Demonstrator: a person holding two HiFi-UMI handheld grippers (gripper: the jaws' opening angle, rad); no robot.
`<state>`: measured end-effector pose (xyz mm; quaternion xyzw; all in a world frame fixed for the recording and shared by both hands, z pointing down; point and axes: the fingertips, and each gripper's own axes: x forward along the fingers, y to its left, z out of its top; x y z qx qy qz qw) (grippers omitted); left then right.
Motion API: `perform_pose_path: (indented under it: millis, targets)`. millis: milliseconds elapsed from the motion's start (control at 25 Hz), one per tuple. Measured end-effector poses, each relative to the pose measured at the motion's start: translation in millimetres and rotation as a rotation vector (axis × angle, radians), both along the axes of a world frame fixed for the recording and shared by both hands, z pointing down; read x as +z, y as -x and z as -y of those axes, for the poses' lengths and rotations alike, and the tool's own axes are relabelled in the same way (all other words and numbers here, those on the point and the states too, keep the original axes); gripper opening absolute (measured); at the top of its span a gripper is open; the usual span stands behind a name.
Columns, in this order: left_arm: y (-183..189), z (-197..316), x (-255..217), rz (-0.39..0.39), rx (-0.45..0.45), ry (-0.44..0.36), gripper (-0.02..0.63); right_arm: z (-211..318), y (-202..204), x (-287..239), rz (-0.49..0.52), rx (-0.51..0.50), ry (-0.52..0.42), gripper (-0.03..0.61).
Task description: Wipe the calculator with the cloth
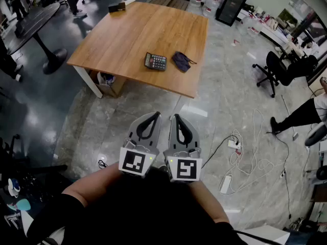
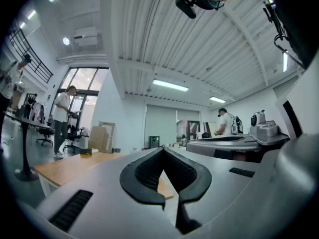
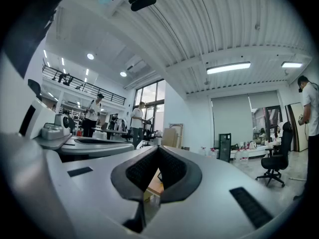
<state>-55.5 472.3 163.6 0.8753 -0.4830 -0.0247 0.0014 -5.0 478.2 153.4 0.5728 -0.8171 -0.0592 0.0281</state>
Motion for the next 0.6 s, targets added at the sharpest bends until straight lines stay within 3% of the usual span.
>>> perform_pose_path:
  millis: [360,600]
  targets:
    - [-19,-4,6,0.042,0.008,-0.019,0.008,-5,-15,6,0.021,-0.004,0.012,0.015]
    - [-36,-11,4,0.023,0.002,0.012,0.008,-12,-34,4,0.033,-0.020,0.030,0.015]
